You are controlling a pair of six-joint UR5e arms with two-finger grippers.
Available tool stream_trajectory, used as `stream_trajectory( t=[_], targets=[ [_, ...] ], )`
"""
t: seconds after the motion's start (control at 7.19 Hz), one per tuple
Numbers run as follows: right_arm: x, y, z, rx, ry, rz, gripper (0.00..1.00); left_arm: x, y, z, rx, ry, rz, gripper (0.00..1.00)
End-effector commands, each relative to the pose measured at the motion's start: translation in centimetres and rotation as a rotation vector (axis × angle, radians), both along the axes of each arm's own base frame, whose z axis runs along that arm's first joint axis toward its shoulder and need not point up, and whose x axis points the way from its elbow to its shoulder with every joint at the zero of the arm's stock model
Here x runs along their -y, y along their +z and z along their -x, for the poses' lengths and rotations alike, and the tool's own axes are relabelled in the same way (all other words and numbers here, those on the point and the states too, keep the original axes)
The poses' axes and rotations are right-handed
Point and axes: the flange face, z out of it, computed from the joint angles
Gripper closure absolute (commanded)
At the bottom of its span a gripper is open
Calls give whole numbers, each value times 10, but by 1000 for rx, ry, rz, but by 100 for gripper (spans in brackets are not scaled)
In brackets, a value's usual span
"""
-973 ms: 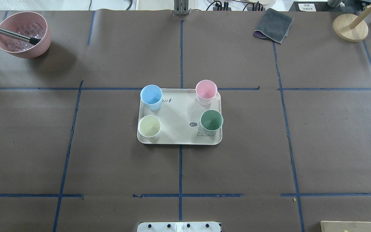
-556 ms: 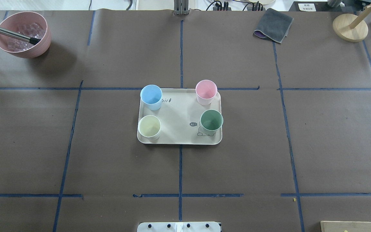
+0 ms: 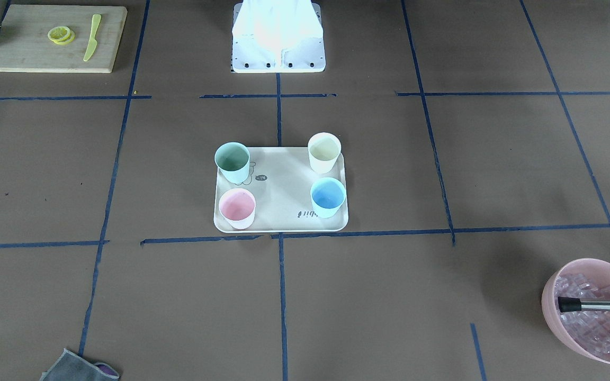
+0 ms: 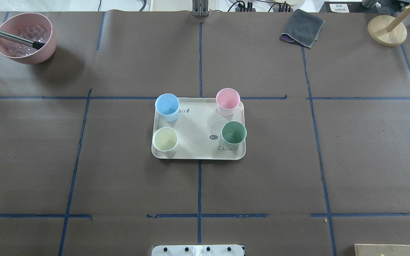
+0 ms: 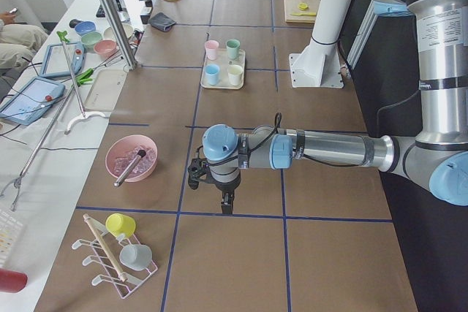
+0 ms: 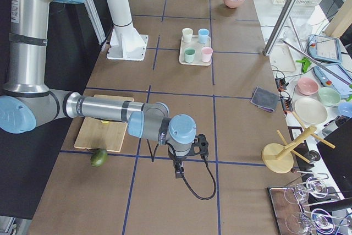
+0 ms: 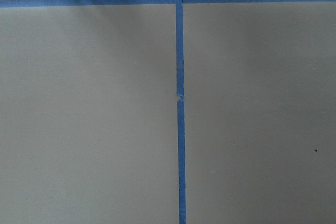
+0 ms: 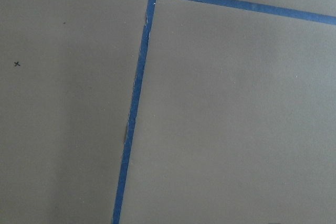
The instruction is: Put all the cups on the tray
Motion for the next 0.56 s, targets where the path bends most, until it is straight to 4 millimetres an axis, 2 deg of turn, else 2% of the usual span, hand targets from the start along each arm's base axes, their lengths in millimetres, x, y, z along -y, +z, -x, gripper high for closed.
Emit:
stream_trajectory(
  t=[0.0,0.42],
  targets=[
    [1,-1,0,-3,0,-4,0,1,-4,-1,0,3,-10,0],
    [5,-7,0,-3,25,7,0,0,5,-4,1,12,6,0]
  ],
)
